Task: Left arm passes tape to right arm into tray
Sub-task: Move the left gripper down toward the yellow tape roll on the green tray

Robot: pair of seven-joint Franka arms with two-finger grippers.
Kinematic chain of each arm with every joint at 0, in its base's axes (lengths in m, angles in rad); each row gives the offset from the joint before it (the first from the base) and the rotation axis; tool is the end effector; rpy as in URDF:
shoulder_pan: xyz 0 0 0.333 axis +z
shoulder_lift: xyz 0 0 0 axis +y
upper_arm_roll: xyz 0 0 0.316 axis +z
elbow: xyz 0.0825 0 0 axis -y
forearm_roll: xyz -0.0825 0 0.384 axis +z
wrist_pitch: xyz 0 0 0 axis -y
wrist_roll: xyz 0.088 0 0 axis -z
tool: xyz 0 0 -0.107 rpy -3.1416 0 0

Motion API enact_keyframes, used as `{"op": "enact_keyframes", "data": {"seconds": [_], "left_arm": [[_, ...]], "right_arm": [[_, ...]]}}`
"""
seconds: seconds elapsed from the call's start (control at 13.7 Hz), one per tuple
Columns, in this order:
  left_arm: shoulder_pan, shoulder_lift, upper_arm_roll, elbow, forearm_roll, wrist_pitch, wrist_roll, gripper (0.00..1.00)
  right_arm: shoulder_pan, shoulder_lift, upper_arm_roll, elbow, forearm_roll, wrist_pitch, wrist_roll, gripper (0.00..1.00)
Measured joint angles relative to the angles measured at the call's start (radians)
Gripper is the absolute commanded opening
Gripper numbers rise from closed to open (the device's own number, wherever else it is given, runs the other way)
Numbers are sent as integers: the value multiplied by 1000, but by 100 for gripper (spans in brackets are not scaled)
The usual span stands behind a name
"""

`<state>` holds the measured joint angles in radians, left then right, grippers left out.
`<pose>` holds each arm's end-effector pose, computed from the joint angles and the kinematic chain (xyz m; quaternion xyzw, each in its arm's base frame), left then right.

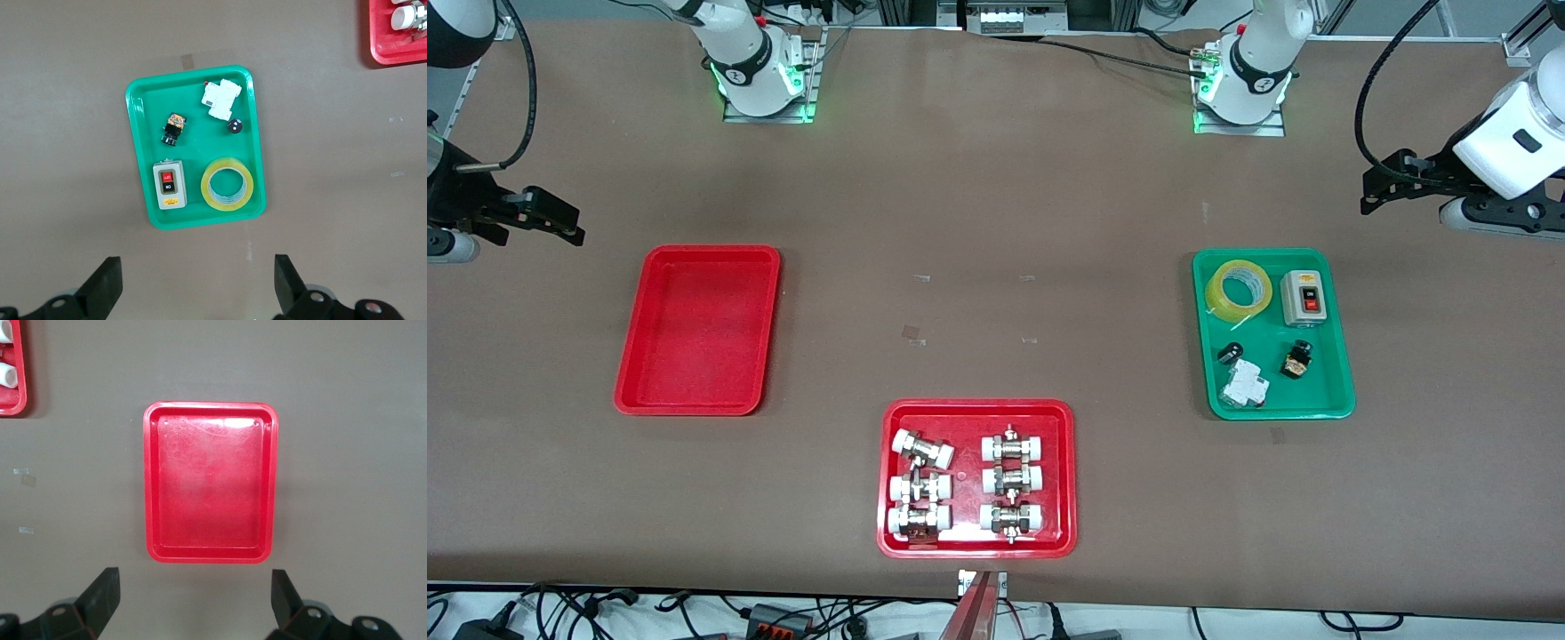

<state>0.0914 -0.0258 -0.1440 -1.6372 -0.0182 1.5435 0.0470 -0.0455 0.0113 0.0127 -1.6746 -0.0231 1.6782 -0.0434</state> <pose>0.5411 -0.0315 0.6050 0.9982 -0.0496 -0.0341 0.0072 0.5638 -0.0208 0.5783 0.9999 0.0066 -0.0043 0.0113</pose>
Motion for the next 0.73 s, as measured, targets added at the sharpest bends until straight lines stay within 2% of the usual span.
{"op": "enact_keyframes", "data": {"seconds": [0.44,0.73], "left_arm": [[4,17,7,-1,0,-3,-2,100],[33,157,15,17,0,17,-1,100]], "right_arm": [[0,-1,0,-4,0,-5,0,100],[0,-1,0,-6,0,-6,0,100]]}}
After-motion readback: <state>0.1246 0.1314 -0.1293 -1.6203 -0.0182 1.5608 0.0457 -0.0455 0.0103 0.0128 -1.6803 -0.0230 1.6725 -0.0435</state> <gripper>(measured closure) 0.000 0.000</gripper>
